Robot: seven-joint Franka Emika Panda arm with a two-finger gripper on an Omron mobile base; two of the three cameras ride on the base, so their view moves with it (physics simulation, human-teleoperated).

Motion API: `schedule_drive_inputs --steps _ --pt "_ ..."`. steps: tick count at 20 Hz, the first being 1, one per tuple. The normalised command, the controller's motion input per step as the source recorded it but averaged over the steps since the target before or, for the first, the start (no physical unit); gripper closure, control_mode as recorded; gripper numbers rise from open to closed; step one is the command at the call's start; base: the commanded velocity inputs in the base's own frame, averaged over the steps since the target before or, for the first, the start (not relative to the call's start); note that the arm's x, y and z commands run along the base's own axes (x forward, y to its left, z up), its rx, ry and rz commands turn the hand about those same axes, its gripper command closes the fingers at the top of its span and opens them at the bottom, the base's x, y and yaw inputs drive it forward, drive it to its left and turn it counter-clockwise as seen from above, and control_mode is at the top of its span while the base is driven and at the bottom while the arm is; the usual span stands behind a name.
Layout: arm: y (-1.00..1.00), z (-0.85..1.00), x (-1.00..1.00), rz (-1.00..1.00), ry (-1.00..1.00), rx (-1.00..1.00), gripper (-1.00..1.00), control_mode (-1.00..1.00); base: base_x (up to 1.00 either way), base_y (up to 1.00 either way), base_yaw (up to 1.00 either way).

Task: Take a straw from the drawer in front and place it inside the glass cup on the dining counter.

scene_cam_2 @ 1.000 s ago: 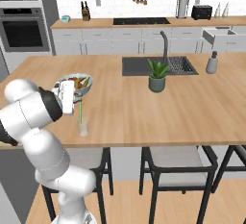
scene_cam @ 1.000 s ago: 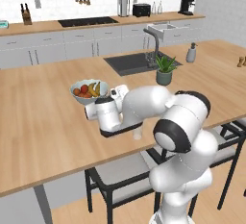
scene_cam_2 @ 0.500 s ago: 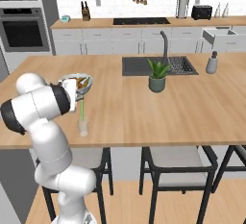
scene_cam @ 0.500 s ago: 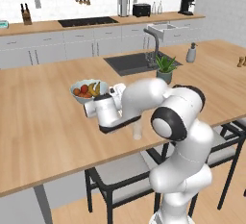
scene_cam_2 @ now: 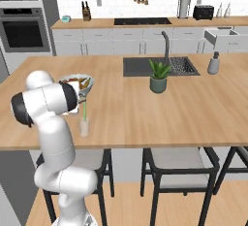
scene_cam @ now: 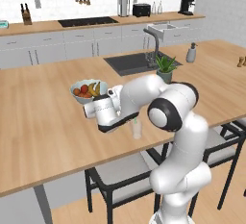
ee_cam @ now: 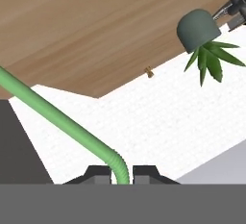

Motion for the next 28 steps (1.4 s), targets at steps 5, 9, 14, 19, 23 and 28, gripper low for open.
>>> schedule_drive_inputs --steps 5,9,14,19,23,28 --pt "0.00 -0.21 0.13 0.00 0.00 0.00 1.00 -1.00 0.00 0.00 0.00" --pt "0.00 -0.19 -0.44 0.00 0.00 0.00 1.00 -1.00 0.00 0.00 0.00" --pt "0.00 -0.20 -0.50 0.00 0.00 0.00 1.00 -1.00 0.00 0.00 0.00" --pt "0.00 -0.21 -0.05 0.00 0.00 0.00 1.00 -1.00 0.00 0.00 0.00" --pt "0.00 -0.23 -0.01 0.00 0.00 0.00 -1.00 -1.00 0.00 0.00 0.00" --pt "0.00 -0.04 -0.12 0.00 0.00 0.01 -1.00 -1.00 0.00 0.00 0.00"
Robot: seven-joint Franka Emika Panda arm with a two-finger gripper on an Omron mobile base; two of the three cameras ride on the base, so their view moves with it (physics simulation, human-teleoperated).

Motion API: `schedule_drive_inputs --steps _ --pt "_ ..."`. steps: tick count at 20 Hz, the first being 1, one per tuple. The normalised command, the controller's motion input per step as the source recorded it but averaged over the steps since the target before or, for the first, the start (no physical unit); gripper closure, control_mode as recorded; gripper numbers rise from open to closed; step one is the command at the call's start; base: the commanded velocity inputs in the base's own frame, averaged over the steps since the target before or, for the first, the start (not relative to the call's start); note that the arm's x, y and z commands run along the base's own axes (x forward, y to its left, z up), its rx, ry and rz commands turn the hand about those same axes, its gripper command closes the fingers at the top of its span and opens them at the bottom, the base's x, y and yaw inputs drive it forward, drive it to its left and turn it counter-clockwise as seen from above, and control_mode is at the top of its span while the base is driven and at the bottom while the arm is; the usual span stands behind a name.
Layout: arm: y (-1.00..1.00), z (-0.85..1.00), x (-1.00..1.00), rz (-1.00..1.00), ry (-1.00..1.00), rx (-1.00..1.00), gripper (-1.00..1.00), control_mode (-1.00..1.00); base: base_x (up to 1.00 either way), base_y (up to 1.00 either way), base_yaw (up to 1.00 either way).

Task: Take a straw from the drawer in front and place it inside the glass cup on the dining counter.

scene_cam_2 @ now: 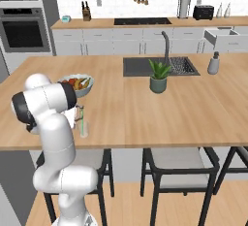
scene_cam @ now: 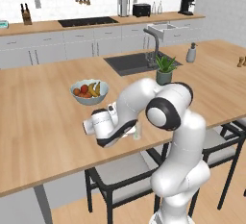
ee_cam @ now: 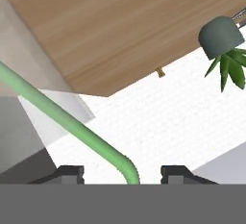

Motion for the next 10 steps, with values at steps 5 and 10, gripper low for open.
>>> schedule_drive_inputs --steps 5,10 --pt "0.00 0.00 -0.21 0.00 0.00 0.08 -1.00 -1.00 0.00 0.00 0.00" --pt "0.00 0.00 -0.16 0.00 0.00 0.18 -1.00 -1.00 0.00 0.00 0.00"
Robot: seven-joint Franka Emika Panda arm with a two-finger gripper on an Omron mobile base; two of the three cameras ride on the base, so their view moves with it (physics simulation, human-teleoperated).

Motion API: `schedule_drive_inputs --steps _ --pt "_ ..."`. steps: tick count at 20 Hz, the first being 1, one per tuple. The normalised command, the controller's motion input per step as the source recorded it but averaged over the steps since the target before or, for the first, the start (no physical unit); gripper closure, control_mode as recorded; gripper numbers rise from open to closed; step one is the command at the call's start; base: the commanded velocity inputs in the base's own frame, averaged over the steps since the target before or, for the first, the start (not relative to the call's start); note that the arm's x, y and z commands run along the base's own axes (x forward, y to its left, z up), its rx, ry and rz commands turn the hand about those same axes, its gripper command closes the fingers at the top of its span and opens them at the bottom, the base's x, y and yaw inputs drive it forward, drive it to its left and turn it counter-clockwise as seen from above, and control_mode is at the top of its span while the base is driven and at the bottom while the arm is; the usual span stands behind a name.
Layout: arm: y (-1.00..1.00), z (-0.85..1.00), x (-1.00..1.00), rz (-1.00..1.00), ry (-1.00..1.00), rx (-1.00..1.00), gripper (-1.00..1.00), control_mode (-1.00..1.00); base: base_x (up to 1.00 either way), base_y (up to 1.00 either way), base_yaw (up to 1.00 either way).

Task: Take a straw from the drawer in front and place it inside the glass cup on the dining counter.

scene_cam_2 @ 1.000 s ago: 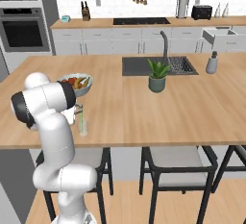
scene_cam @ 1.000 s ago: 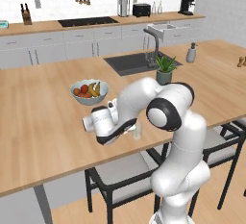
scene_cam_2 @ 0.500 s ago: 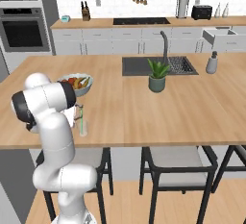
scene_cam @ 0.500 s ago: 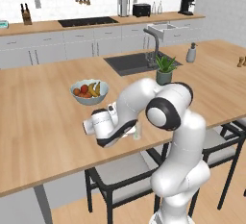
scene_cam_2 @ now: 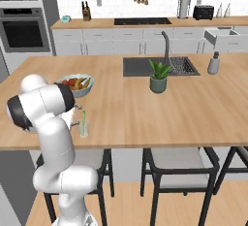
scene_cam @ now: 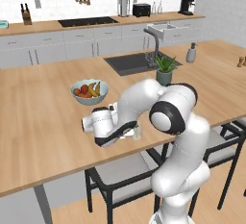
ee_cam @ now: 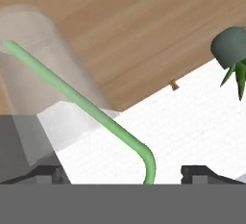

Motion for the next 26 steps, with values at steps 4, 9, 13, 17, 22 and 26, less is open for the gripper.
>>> schedule_drive_inputs --steps 4,9,13,17,22,26 --pt "0.00 0.09 -0.25 0.00 0.00 0.20 -1.00 -1.00 0.00 0.00 0.00" --pt "0.00 0.43 -0.71 0.00 -0.04 0.21 -1.00 -1.00 0.00 0.00 0.00" --pt "0.00 0.79 -1.00 0.00 -0.10 0.27 -1.00 -1.00 0.00 0.00 0.00" --pt "-0.17 0.94 -1.00 0.00 -0.08 0.37 -1.00 -1.00 0.00 0.00 0.00" --pt "-0.42 0.89 -0.95 0.00 -0.02 0.44 -1.00 -1.00 0.00 0.00 0.00" --pt "-0.50 0.69 -0.71 0.00 0.00 0.43 -1.00 -1.00 0.00 0.00 0.00"
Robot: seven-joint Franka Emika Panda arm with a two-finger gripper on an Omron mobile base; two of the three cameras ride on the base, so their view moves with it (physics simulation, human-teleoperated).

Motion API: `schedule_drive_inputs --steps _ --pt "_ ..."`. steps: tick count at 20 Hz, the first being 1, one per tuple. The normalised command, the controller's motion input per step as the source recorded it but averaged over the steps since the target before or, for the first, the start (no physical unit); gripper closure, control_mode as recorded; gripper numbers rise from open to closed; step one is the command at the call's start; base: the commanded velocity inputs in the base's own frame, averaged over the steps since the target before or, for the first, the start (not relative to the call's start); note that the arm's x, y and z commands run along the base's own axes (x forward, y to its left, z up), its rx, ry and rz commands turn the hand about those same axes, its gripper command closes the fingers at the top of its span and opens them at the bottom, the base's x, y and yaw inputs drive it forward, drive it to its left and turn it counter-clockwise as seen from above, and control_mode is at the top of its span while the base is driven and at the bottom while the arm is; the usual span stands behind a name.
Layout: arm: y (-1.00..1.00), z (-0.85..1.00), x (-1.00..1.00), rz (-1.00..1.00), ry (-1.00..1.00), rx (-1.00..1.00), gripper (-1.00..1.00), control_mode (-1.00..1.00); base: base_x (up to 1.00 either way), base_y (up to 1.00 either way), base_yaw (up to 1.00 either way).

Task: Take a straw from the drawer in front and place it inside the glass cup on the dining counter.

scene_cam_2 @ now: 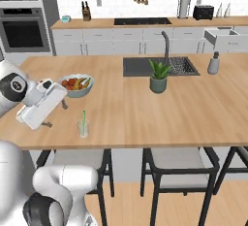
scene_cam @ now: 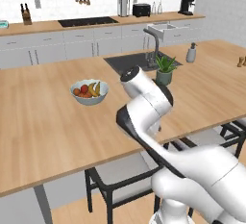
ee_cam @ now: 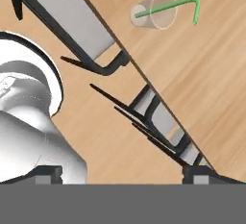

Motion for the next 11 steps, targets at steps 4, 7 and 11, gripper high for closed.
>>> schedule_drive_inputs --steps 4,7,11 --pt "-0.61 0.54 -0.64 0.00 0.00 0.43 -1.00 -1.00 0.00 0.00 0.00" --pt "-0.69 0.32 -0.65 -0.01 0.00 0.42 -1.00 -1.00 0.00 0.00 0.00" --pt "-0.76 0.11 -0.55 -0.02 0.00 0.38 -1.00 -1.00 0.00 0.00 0.00"
